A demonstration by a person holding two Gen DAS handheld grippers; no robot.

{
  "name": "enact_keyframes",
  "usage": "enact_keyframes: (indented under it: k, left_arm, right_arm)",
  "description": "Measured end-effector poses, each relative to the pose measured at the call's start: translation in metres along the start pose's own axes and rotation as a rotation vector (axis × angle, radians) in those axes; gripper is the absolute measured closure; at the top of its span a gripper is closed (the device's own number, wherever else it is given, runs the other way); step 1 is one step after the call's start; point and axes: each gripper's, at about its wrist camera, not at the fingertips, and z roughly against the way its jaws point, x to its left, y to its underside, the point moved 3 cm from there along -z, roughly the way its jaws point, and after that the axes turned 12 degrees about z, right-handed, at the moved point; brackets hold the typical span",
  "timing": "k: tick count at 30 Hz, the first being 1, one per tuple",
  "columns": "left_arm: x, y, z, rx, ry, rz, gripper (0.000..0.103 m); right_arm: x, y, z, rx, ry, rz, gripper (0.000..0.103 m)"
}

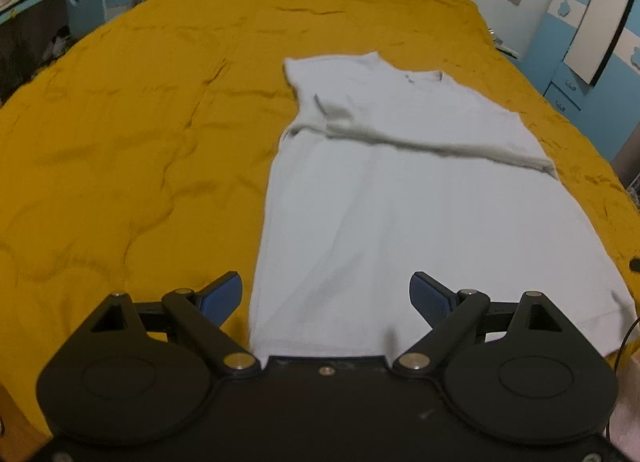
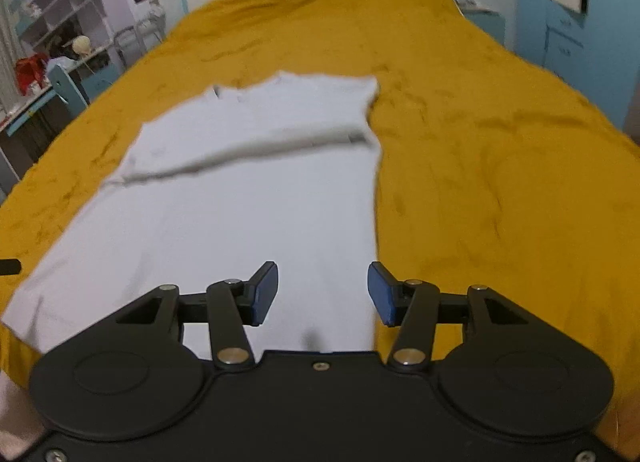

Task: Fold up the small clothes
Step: 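Move both tools to the ribbed hem of the narrowed sweatshirt, then grasp the hem with both tools and lift it toward the collar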

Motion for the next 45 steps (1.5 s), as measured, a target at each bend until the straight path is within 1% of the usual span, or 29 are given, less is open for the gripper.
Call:
enact_keyframes:
  k: [7, 10, 14, 17, 19, 22, 24, 25, 26, 27, 28, 29, 30, 31, 32, 33, 34, 36, 38, 40, 45]
  left_arm:
    - [0.019, 0.028, 0.005, 0.045, -0.016, 0.049, 0.008]
    - [0.024, 0.037, 0.006, 0.073, -0.004, 0.077, 0.008]
    - [0.029, 0.044, -0.001, 0.105, 0.002, 0.099, 0.008]
    - [0.033, 0.046, -0.003, 0.117, 0.022, 0.128, 0.008]
    - [0.031, 0.047, -0.003, 0.127, 0.046, 0.127, 0.008]
    - [0.028, 0.049, -0.003, 0.135, 0.068, 0.123, 0.01]
    - [0.027, 0.049, -0.004, 0.138, 0.076, 0.134, 0.02]
    - [0.028, 0.05, -0.004, 0.135, 0.075, 0.139, 0.023]
    - [0.028, 0.05, -0.003, 0.129, 0.074, 0.143, 0.029]
    - [0.029, 0.05, -0.002, 0.128, 0.077, 0.151, 0.034]
    - [0.03, 0.05, 0.0, 0.127, 0.08, 0.161, 0.037]
    - [0.031, 0.05, 0.0, 0.127, 0.08, 0.17, 0.046]
    - [0.032, 0.049, 0.002, 0.129, 0.083, 0.178, 0.057]
    - [0.033, 0.049, 0.004, 0.13, 0.092, 0.186, 0.06]
    - [0.034, 0.048, 0.005, 0.131, 0.1, 0.19, 0.068]
    - [0.036, 0.047, 0.006, 0.13, 0.104, 0.196, 0.076]
    - [0.037, 0.047, 0.006, 0.132, 0.112, 0.206, 0.078]
    - [0.04, 0.046, 0.006, 0.14, 0.135, 0.239, 0.09]
    - [0.039, 0.045, 0.007, 0.141, 0.151, 0.249, 0.093]
    - [0.037, 0.044, 0.007, 0.14, 0.146, 0.238, 0.095]
    - [0.035, 0.042, 0.01, 0.137, 0.148, 0.223, 0.097]
  right_arm:
    - [-0.003, 0.041, -0.001, 0.067, -0.001, -0.066, 0.052]
    - [0.0, 0.056, 0.0, 0.085, -0.017, -0.085, 0.052]
    - [0.003, 0.068, 0.001, 0.092, -0.032, -0.099, 0.05]
    - [0.003, 0.073, 0.0, 0.093, -0.045, -0.116, 0.048]
    - [0.005, 0.075, 0.0, 0.095, -0.057, -0.117, 0.045]
    - [0.009, 0.078, -0.002, 0.099, -0.063, -0.109, 0.045]
    - [0.01, 0.079, -0.003, 0.1, -0.074, -0.117, 0.045]
    - [0.011, 0.079, -0.003, 0.098, -0.079, -0.124, 0.045]
    - [0.011, 0.08, -0.003, 0.098, -0.088, -0.13, 0.045]
    - [0.012, 0.08, -0.003, 0.1, -0.098, -0.136, 0.048]
    - [0.012, 0.08, -0.003, 0.101, -0.107, -0.14, 0.053]
    - [0.013, 0.08, -0.003, 0.102, -0.111, -0.142, 0.056]
    - [0.013, 0.08, -0.003, 0.102, -0.111, -0.145, 0.063]
    - [0.013, 0.079, -0.002, 0.099, -0.118, -0.15, 0.071]
    - [0.013, 0.079, -0.002, 0.097, -0.128, -0.157, 0.073]
    - [0.013, 0.078, -0.001, 0.096, -0.136, -0.163, 0.079]
    - [0.013, 0.077, -0.001, 0.096, -0.142, -0.166, 0.083]
    - [0.012, 0.076, -0.002, 0.098, -0.145, -0.164, 0.085]
    - [0.012, 0.075, -0.002, 0.095, -0.146, -0.167, 0.089]
    - [0.011, 0.074, -0.001, 0.092, -0.151, -0.172, 0.091]
    - [0.012, 0.068, 0.002, 0.089, -0.157, -0.165, 0.093]
